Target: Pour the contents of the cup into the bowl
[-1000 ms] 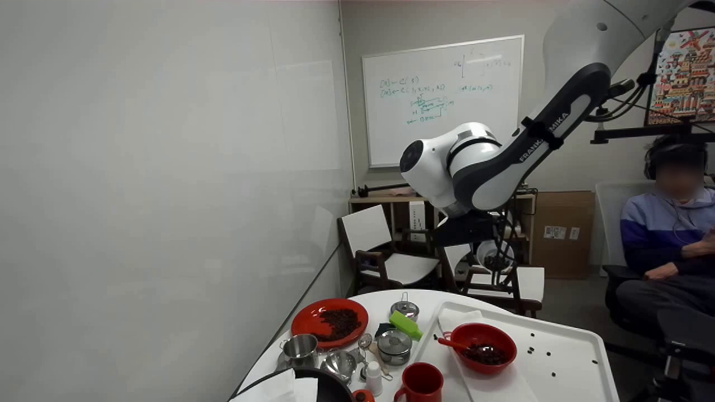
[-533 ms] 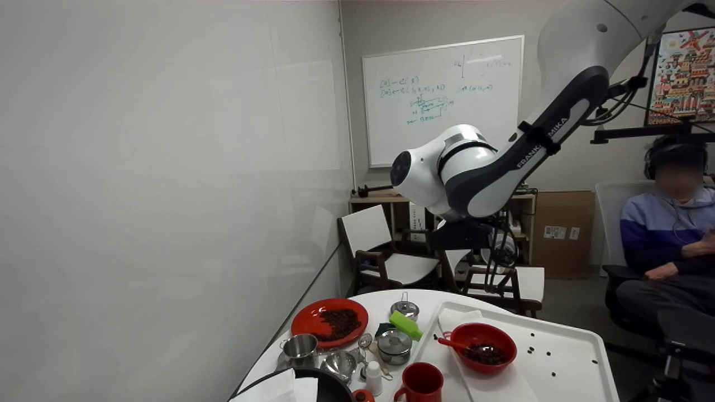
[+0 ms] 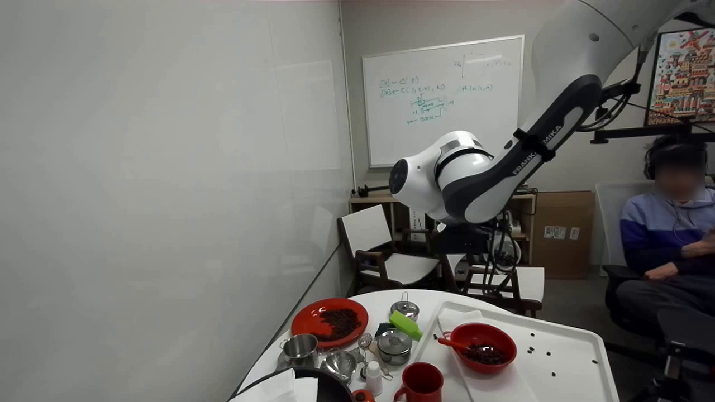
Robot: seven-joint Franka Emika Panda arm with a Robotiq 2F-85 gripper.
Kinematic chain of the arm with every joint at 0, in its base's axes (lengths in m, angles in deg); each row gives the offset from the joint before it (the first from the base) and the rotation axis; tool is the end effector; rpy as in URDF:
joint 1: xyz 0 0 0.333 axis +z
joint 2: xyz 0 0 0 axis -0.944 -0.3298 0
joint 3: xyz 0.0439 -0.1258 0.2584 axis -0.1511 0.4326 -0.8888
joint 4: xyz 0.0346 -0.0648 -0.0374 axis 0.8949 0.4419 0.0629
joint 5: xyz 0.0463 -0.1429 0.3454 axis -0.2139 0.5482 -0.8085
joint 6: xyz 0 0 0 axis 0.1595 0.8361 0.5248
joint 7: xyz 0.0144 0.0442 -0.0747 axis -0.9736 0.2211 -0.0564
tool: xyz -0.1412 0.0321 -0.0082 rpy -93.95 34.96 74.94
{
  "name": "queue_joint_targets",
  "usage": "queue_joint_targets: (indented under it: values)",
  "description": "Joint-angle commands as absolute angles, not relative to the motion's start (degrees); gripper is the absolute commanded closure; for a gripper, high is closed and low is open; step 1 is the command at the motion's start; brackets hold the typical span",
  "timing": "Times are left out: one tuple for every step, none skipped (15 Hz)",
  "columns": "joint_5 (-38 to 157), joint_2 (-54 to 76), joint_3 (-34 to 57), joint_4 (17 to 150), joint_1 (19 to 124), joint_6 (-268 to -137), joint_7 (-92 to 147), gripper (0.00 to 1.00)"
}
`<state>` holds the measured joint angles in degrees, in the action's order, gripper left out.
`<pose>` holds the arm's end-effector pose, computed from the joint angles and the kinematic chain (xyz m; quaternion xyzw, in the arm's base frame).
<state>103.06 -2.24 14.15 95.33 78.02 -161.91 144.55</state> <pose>0.5454 -0.0888 0.2211 0.5602 -0.6640 0.1851 0.4594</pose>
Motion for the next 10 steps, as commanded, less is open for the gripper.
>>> queue_joint_targets:
  values:
    - [103.5, -3.7, 12.7, 95.0, 77.9, -160.8, 145.2, 0.91]
    - [103.5, -4.8, 12.3, 94.7, 78.2, -160.5, 145.0, 0.91]
    - [103.7, -6.3, 12.1, 94.2, 78.8, -159.7, 145.8, 0.91]
    - [103.8, -7.7, 11.8, 93.7, 79.3, -159.0, 146.5, 0.91]
    - [103.7, -8.9, 11.6, 93.3, 79.7, -158.7, 146.7, 0.91]
    - [103.9, -10.2, 11.5, 92.9, 80.3, -158.1, 147.3, 0.91]
    - [104.0, -11.3, 11.4, 92.5, 80.7, -157.6, 147.9, 0.9]
    - [104.3, -12.4, 11.5, 92.1, 81.3, -157.0, 148.7, 0.9]
    - [104.6, -13.5, 11.7, 91.6, 81.9, -156.3, 149.5, 0.9]
    - [104.9, -14.4, 11.8, 91.0, 82.3, -155.7, 150.0, 0.9]
